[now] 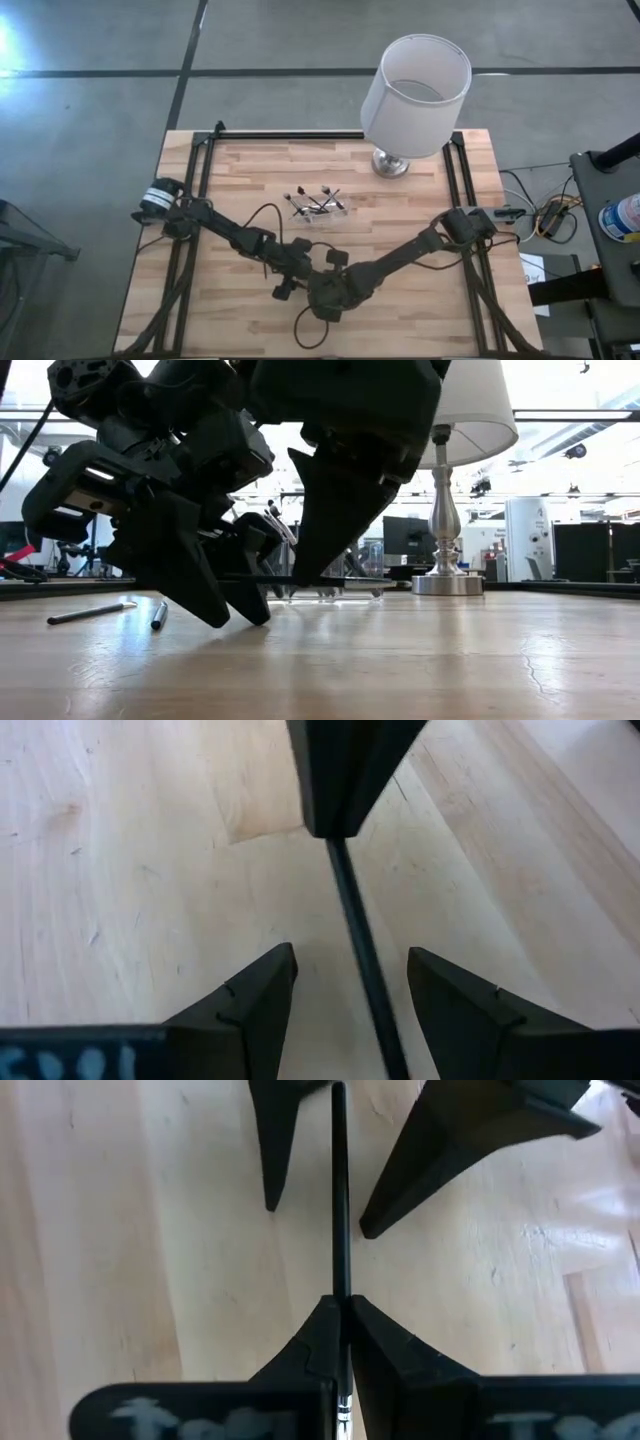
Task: Put items in baskets/containers
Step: Put the eyeshadow brush into the transparent organizer
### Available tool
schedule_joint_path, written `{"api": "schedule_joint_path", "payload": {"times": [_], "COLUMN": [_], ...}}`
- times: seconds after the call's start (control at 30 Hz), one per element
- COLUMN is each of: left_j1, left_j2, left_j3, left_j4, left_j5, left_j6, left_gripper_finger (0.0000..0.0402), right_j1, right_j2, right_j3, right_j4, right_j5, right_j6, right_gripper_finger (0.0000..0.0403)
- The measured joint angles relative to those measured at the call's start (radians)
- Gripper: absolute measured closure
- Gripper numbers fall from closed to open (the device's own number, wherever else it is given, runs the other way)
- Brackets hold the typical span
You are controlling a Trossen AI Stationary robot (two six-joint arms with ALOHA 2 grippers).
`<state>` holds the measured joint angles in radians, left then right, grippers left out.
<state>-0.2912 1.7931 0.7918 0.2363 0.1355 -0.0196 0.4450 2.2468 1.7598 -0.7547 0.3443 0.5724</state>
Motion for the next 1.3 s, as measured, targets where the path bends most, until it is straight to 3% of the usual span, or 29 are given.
{"api": "schedule_joint_path", "payload": {"times": [0.17, 0.53, 0.8, 0.97, 1.13, 1.23, 1.3], "left_j1": [0.001, 0.002, 0.005, 0.023, 0.065, 0.104, 0.131], "left_j2": [-0.007, -0.008, -0.010, -0.053, -0.174, -0.282, -0.357], "left_j3": [0.000, 0.051, 0.121, 0.121, 0.090, 0.057, 0.023], "left_j4": [-0.006, -0.087, -0.147, -0.147, -0.145, -0.119, -0.077], "left_j5": [-0.022, -0.071, -0.106, -0.138, -0.139, -0.139, -0.138], "left_j6": [-0.001, 0.038, 0.073, 0.054, 0.000, -0.059, -0.119], "left_gripper_finger": [0.0232, 0.0390, 0.0397, 0.0399, 0.0399, 0.0400, 0.0400], "right_j1": [-0.002, -0.022, -0.019, 0.024, 0.139, 0.215, 0.239], "right_j2": [-0.001, -0.023, -0.104, -0.254, -0.445, -0.482, -0.479], "right_j3": [0.001, 0.001, 0.002, 0.002, -0.005, -0.015, -0.020], "right_j4": [0.000, -0.006, -0.078, -0.336, -0.527, -0.625, -0.682], "right_j5": [-0.045, -0.057, 0.000, 0.138, 0.422, 0.627, 0.698], "right_j6": [0.001, 0.049, 0.127, 0.397, 0.888, 1.193, 1.347], "right_gripper_finger": [0.0392, 0.0395, 0.0389, 0.0352, 0.0307, 0.0284, 0.0274]}}
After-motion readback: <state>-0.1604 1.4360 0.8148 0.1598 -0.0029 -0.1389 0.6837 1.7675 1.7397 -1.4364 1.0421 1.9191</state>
